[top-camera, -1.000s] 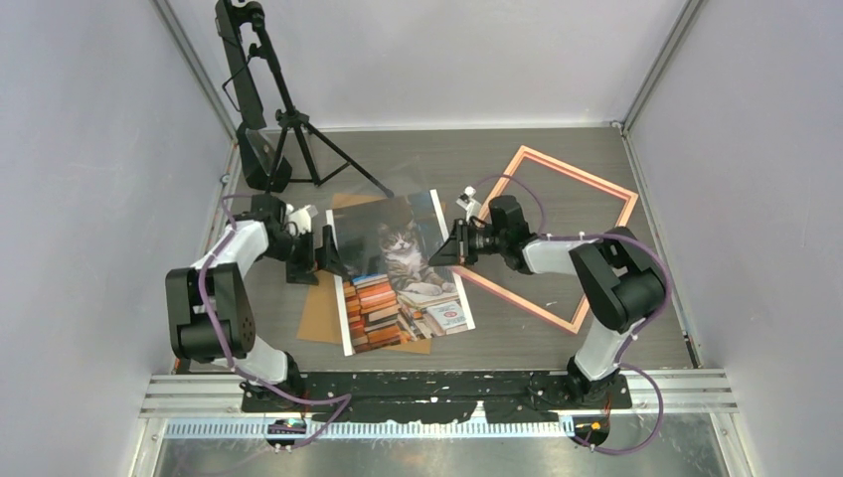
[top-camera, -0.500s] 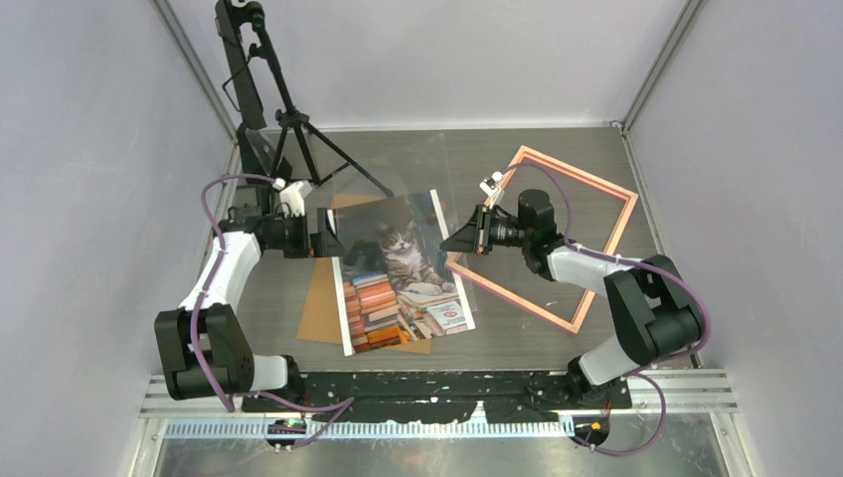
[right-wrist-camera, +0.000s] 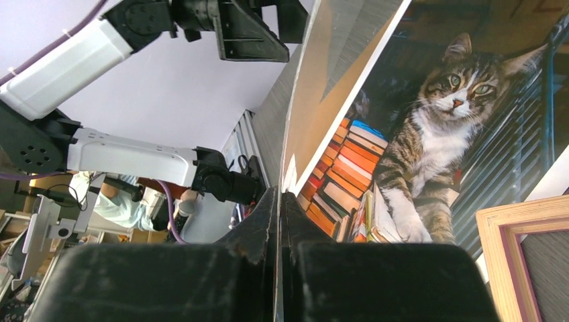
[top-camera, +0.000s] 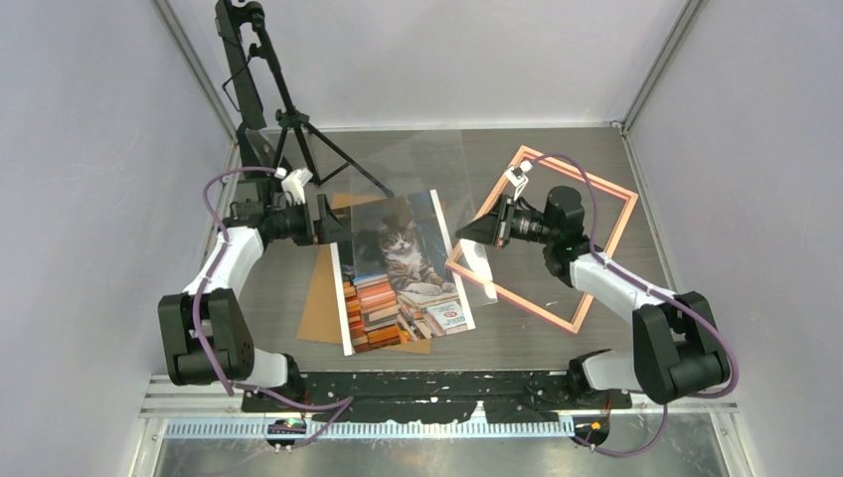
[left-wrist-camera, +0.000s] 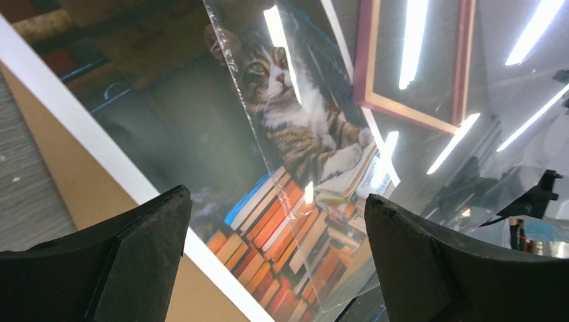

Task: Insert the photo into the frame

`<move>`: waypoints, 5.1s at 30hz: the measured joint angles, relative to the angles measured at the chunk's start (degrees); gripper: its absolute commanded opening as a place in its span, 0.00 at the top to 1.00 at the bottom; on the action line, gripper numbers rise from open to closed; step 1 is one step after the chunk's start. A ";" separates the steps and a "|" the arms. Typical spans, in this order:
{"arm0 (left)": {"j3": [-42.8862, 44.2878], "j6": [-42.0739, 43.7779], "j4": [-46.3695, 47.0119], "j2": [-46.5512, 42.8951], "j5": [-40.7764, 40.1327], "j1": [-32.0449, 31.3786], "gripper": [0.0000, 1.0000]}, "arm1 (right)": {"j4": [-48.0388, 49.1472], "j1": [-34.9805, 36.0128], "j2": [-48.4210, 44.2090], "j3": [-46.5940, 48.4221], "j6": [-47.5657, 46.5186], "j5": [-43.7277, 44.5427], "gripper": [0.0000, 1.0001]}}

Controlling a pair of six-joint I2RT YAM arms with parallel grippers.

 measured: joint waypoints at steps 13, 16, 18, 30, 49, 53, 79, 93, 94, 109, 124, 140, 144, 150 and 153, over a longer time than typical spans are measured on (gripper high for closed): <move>0.00 -12.90 15.45 7.78 11.61 -1.29 0.01 | 2.38 -1.88 -4.22 -1.40 4.24 -1.05 0.95; 0.00 -15.56 18.60 9.03 13.27 -2.16 0.01 | 3.56 -2.08 -5.05 -1.92 5.27 -1.22 0.95; -0.17 -17.31 20.96 9.49 14.19 -2.67 0.01 | 4.24 -2.38 -5.62 -2.12 5.99 -1.51 0.94; -2.49 -30.05 37.51 12.33 19.76 -7.69 0.08 | 6.54 -4.98 -8.81 -3.08 8.24 -2.67 0.94; -7.56 -67.43 84.21 16.85 25.53 -9.51 0.62 | 2.84 -7.63 -10.32 -3.74 5.09 -1.73 0.95; -7.56 -68.19 84.46 16.81 25.55 -9.77 0.70 | -0.22 -7.76 -10.32 -3.74 2.86 -0.66 0.94; -7.10 -43.47 49.16 5.51 22.58 -10.45 1.00 | -7.61 -7.82 -10.29 -3.74 -3.58 2.12 0.84; -2.51 -54.73 57.31 8.07 20.87 -10.49 1.00 | -10.97 -7.85 -10.19 -4.13 -7.54 4.68 0.15; -2.51 -54.60 57.13 8.09 20.83 -10.49 1.00 | -11.41 -7.87 -10.19 -4.13 -7.96 4.83 0.11; -7.61 -44.89 44.98 6.45 14.71 -10.32 1.00 | -29.73 -14.78 -14.01 3.78 -19.26 13.25 0.01; -13.09 -52.15 49.07 3.23 14.27 -7.45 1.00 | -46.34 -18.21 -15.34 7.28 -36.00 31.12 0.12; -11.37 -50.05 41.18 -4.61 18.69 -1.09 1.00 | -60.28 -5.22 -13.70 6.56 -69.44 27.56 0.12; -9.68 -48.13 36.92 -5.64 19.50 -0.15 1.00 | -60.43 -0.04 -13.40 3.63 -73.88 29.81 0.13; -7.82 -44.76 30.97 -7.50 19.76 1.25 1.00 | -60.37 4.28 -10.71 0.72 -78.31 32.79 0.16; -6.78 -43.50 28.61 -7.67 19.89 2.01 1.00 | -60.22 5.77 -9.01 0.09 -79.89 33.62 0.18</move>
